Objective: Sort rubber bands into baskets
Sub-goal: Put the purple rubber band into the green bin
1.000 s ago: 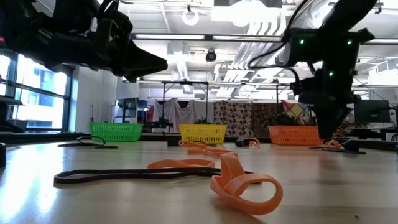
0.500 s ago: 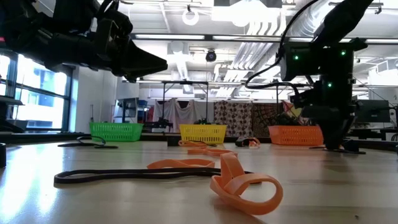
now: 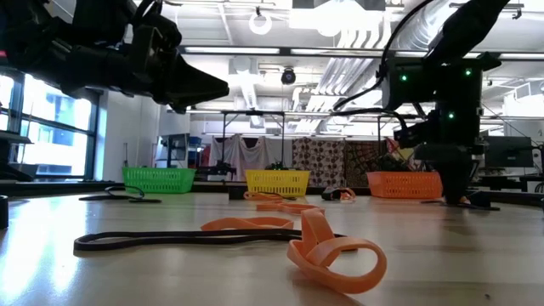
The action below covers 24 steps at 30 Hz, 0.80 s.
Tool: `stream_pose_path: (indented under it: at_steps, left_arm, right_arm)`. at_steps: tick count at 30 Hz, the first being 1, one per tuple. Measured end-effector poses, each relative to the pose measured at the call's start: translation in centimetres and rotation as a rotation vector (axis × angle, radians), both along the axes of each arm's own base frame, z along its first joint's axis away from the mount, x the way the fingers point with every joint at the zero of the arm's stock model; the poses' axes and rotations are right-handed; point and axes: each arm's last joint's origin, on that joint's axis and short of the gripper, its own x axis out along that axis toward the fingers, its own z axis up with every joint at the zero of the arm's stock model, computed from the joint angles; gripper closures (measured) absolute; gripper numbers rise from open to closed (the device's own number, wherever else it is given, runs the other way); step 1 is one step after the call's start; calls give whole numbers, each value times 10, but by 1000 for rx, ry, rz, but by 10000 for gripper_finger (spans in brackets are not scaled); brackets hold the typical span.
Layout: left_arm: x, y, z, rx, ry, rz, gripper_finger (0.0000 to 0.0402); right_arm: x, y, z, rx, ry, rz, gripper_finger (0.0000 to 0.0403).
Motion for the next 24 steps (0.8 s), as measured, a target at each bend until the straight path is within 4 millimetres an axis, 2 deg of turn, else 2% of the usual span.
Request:
stream_pose_path:
  at_steps: [7,12,18,24]
  left_arm:
    - [0,0,0,0,0,10,323]
    - [0,0,-2,1,17,10,323]
    - [0,0,-4,7,48,12,323]
    - [19,-5,7,97,112,-6,315]
  right_arm:
    - [24,9,24,-20,-92,103,399]
    - [42,21,43,-105,-180,173,402]
    - [61,38,55,-148,-339,290,402]
    - [74,52,63,-176,-487,396,402]
